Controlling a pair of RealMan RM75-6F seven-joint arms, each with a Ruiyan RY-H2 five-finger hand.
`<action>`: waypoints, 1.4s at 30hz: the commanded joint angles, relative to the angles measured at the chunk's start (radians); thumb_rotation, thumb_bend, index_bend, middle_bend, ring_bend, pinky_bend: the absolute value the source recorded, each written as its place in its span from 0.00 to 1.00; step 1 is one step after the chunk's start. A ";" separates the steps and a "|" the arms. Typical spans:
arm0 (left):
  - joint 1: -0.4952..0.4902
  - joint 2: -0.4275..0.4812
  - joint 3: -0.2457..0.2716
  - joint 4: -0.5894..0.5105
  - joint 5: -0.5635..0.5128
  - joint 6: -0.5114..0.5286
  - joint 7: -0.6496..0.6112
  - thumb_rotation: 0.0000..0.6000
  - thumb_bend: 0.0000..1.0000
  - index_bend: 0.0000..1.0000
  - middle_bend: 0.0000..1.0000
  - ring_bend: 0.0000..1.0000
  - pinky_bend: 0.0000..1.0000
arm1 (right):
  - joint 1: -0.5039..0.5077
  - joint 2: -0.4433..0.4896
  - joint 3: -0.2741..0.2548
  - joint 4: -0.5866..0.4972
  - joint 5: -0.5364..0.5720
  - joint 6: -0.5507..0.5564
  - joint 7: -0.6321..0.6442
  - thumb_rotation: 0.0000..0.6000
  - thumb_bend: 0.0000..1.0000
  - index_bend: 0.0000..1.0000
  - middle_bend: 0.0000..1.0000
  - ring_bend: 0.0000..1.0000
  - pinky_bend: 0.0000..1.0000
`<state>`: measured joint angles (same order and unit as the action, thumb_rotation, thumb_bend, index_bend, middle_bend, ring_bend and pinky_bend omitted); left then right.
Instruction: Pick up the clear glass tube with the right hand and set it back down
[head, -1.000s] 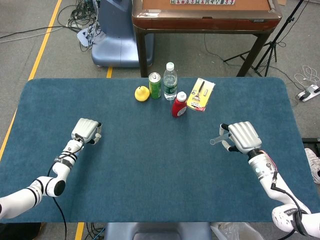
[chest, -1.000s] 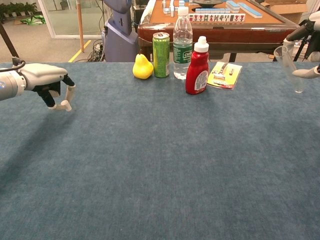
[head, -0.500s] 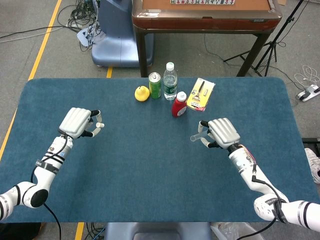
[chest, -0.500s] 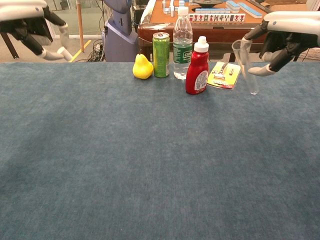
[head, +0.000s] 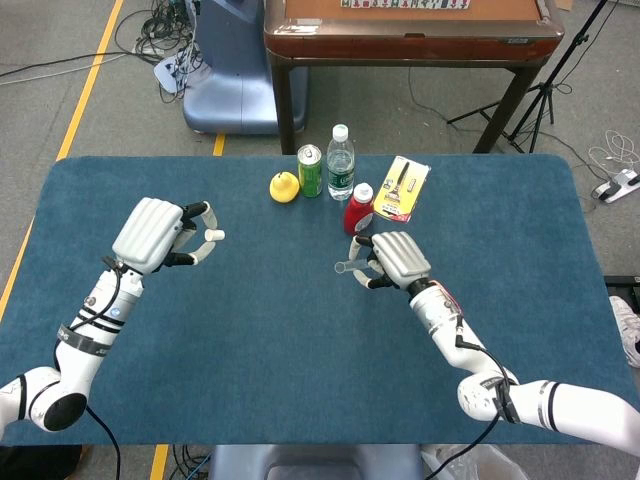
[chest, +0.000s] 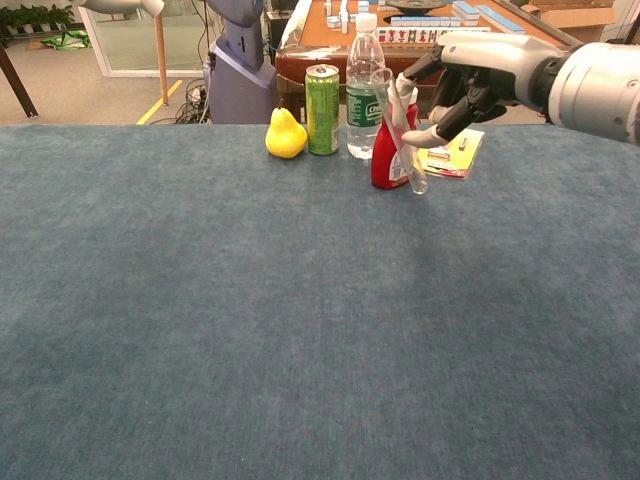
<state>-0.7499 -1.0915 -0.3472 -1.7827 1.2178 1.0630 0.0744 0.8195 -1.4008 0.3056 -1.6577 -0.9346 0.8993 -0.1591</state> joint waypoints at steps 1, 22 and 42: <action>-0.014 -0.014 0.005 0.003 0.011 -0.005 0.014 1.00 0.28 0.55 1.00 1.00 1.00 | 0.025 -0.043 0.016 0.030 0.028 0.005 -0.001 1.00 0.53 0.83 1.00 1.00 1.00; -0.108 -0.118 0.016 0.050 0.021 -0.020 0.129 1.00 0.28 0.56 1.00 1.00 1.00 | 0.102 -0.207 0.071 0.171 0.013 -0.004 0.101 1.00 0.53 0.83 1.00 1.00 1.00; -0.147 -0.142 0.036 0.033 0.040 -0.015 0.222 1.00 0.28 0.57 1.00 1.00 1.00 | 0.150 -0.277 0.095 0.263 0.005 -0.036 0.135 1.00 0.53 0.83 1.00 1.00 1.00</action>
<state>-0.8951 -1.2316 -0.3126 -1.7488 1.2566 1.0477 0.2942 0.9696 -1.6778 0.4005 -1.3949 -0.9295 0.8633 -0.0240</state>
